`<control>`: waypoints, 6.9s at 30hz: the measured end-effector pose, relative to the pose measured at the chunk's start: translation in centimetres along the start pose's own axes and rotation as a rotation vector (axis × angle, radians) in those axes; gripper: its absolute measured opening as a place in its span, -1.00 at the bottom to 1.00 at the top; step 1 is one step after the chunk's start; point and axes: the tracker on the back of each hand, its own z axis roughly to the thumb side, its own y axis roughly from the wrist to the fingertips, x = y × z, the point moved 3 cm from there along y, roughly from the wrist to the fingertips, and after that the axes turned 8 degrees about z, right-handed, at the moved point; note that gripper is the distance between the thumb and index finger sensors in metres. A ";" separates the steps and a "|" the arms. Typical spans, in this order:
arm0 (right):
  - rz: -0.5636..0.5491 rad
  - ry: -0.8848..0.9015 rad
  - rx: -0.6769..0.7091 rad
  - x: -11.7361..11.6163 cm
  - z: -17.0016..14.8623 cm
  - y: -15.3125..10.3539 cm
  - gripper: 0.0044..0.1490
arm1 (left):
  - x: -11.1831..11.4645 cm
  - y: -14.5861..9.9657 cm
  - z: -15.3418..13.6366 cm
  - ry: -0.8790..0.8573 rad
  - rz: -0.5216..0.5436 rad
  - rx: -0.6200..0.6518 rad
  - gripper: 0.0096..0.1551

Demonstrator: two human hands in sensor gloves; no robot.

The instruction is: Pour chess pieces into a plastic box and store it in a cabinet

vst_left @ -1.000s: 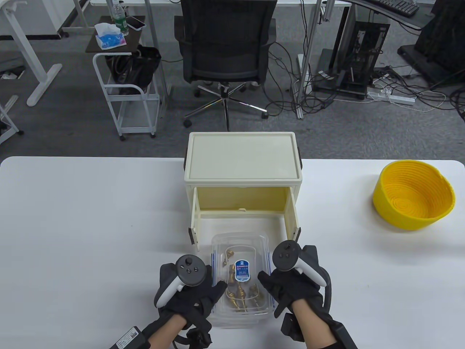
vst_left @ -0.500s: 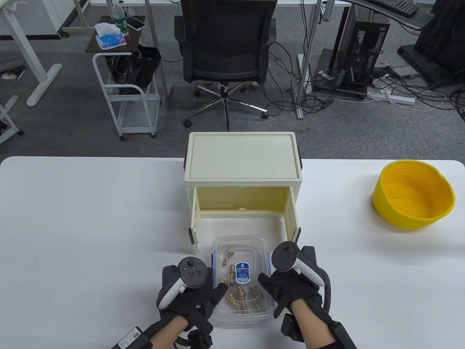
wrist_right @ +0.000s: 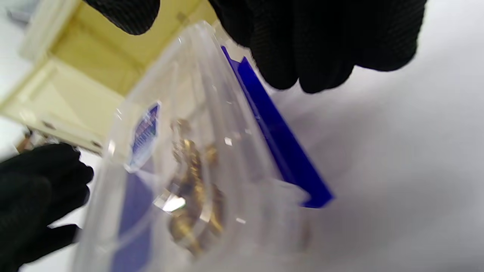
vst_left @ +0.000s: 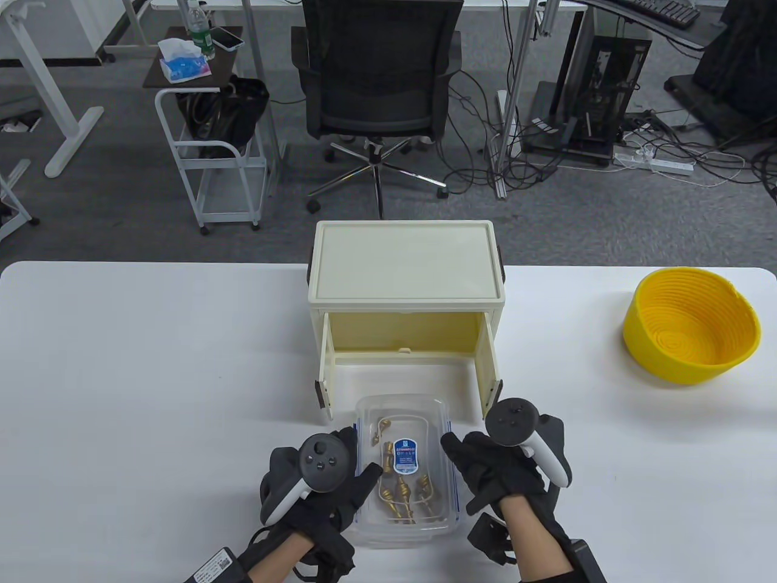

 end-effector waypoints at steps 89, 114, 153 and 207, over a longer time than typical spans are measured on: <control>-0.088 0.156 0.116 -4.3 0.6 1.8 -0.04 | 3.2 0.0 1.6 0.277 -0.221 0.328 -0.16; 0.077 -0.570 0.263 -2.8 7.0 -2.7 0.31 | 1.9 1.2 -8.2 -0.549 -0.483 -0.373 0.05; 0.142 -0.656 0.181 -4.8 6.1 -0.8 0.24 | 5.6 0.4 -5.7 -0.392 -0.480 -0.468 0.37; 0.155 -0.579 0.212 -5.0 5.2 -0.8 0.18 | 3.5 0.2 -1.7 -0.149 -0.071 -0.194 -0.04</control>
